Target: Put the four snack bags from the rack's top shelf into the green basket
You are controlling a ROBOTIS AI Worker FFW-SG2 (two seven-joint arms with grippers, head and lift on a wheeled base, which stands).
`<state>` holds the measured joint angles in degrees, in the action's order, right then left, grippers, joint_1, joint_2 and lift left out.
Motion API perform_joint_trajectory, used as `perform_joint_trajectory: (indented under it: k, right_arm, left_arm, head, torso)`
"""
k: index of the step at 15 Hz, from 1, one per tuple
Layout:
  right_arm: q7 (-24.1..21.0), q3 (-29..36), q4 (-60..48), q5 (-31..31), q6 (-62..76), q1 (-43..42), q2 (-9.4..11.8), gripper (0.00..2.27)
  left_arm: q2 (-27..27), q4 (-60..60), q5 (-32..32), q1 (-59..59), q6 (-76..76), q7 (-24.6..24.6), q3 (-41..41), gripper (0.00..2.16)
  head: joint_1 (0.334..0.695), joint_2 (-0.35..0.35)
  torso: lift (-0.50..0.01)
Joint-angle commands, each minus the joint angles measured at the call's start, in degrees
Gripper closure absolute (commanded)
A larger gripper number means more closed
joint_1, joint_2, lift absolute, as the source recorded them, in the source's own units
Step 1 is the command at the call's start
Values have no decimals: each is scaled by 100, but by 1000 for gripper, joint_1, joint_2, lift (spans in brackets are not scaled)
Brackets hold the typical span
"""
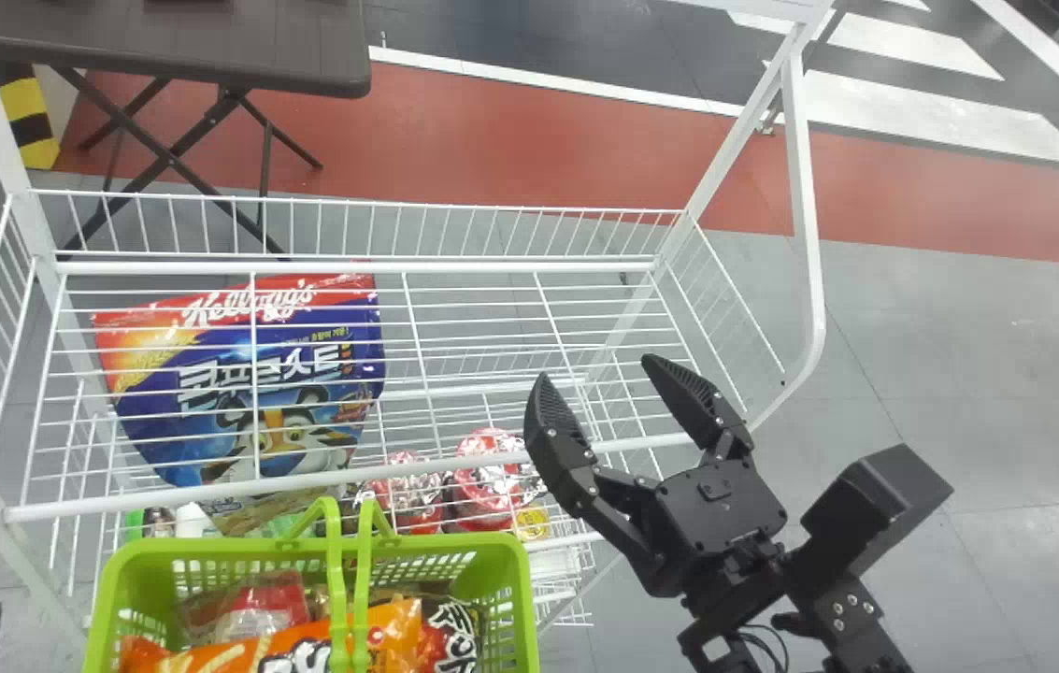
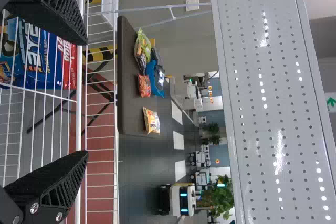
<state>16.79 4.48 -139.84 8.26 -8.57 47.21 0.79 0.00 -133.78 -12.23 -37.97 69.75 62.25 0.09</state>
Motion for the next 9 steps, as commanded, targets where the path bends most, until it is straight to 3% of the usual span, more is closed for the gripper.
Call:
perform_joint_trajectory:
  k: [1,9]
  right_arm:
    - [-18,0,0,0,0,-2,0,66]
    - [-27,9,-17,9,0,7,0,66]
  left_arm:
    - [-15,1,2,0,0,7,0,2148]
    - [-15,1,-7,9,0,7,-9,2148]
  head:
    - [695,-350]
    - [695,-350]
  torso:
    - [0]
    - [0]
